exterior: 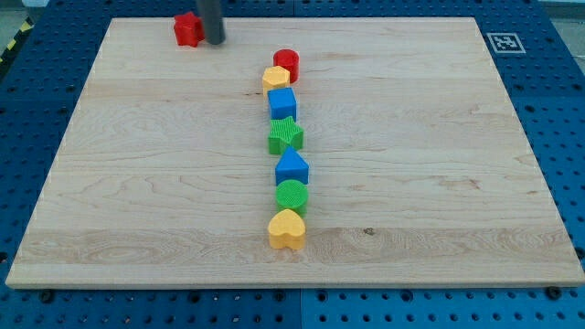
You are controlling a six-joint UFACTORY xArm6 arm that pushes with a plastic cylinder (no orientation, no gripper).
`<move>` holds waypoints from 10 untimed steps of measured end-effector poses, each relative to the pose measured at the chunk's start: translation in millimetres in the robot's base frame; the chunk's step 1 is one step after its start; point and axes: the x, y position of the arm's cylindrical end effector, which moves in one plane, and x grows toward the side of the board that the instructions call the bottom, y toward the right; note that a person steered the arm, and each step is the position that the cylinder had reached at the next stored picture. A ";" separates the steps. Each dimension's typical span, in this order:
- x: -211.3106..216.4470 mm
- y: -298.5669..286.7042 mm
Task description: Nudge the red circle left a bit
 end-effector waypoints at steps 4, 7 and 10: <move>114.2 183.4; 74.9 131.6; 81.4 89.2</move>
